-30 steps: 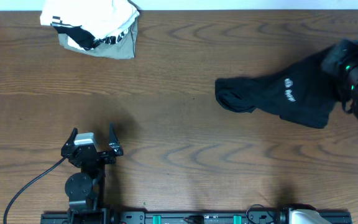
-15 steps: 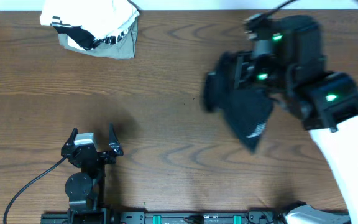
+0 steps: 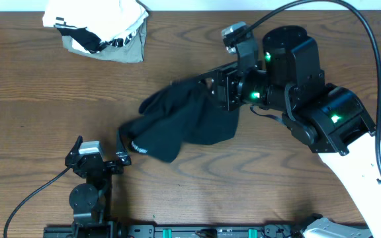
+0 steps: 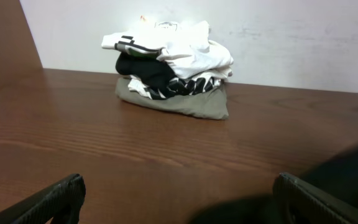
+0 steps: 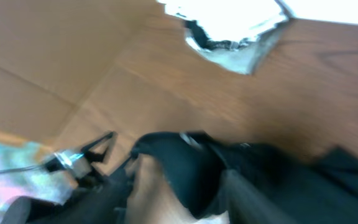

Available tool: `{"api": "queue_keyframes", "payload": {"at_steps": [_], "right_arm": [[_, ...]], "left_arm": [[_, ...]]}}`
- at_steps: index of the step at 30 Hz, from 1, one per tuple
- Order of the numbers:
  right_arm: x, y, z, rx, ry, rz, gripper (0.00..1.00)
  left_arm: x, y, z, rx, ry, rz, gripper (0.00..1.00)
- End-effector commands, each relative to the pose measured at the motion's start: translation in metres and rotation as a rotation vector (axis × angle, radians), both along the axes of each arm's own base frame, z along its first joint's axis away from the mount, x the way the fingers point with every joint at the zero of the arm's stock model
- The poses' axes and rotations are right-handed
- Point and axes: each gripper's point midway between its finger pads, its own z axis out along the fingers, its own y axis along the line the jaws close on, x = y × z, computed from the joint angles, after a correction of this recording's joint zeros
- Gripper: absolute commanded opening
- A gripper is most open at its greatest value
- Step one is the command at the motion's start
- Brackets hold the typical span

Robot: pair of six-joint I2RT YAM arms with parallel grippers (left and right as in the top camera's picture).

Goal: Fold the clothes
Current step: 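Drag the black garment leftward to the table center with the right gripper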

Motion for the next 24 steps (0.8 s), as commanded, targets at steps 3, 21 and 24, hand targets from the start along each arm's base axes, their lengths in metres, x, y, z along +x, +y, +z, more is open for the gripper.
{"api": "queue_keyframes", "payload": {"at_steps": [3, 21, 24], "right_arm": [[0.022, -0.031, -0.011, -0.132, -0.044, -0.168, 0.81], [0.03, -0.164, -0.089, -0.478, 0.24, -0.599, 0.99], [0.023, -0.163, -0.113, -0.496, 0.317, -0.571, 0.99]], "left_arm": [[-0.001, 0.005, -0.018, 0.017, 0.048, 0.025, 0.98], [-0.001, 0.005, -0.018, 0.018, 0.048, 0.025, 0.98], [-0.001, 0.005, -0.018, 0.017, 0.048, 0.025, 0.98]]}}
